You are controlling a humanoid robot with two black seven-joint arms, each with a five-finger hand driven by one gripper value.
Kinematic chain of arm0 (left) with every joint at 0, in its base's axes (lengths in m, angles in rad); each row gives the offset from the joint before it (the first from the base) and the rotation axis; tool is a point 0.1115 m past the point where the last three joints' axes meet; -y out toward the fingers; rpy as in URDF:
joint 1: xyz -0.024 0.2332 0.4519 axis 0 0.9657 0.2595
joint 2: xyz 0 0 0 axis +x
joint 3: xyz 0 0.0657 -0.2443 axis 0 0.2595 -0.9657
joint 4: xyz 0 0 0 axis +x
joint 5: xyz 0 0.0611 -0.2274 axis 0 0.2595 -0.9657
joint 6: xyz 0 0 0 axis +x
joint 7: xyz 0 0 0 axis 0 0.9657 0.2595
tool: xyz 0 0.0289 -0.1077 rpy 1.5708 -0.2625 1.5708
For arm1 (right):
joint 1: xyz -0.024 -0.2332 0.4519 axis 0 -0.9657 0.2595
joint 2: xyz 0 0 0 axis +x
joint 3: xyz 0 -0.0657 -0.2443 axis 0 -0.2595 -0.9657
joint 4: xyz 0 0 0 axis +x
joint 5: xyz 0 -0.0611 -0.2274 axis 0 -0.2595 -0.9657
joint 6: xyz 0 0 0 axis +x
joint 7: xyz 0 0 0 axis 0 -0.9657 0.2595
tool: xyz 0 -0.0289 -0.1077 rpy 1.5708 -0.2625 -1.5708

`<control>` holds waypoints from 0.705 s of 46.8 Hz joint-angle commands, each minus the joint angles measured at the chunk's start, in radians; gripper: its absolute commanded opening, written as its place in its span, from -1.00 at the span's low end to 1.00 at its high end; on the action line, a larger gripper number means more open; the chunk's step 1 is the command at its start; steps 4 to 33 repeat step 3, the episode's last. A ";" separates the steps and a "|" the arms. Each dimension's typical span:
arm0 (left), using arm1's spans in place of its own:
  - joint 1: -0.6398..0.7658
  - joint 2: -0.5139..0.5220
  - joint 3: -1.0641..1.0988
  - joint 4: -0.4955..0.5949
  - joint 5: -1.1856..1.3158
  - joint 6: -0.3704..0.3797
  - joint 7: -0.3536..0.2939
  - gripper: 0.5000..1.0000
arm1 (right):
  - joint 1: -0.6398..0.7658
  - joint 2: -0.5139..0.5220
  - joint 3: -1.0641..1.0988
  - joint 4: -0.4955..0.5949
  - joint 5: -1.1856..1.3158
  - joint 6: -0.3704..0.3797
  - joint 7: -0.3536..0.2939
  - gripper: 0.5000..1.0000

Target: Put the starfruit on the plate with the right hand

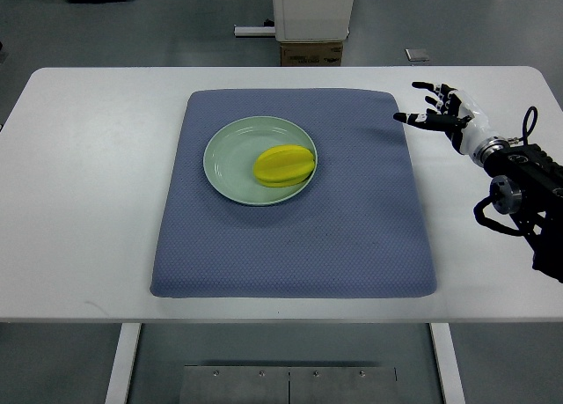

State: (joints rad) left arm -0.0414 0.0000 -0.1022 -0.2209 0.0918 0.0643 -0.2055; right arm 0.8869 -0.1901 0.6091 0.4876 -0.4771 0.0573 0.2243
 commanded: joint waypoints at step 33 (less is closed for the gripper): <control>0.000 0.000 -0.001 0.000 0.000 0.000 0.000 1.00 | -0.002 0.000 0.000 0.000 0.000 -0.001 0.003 1.00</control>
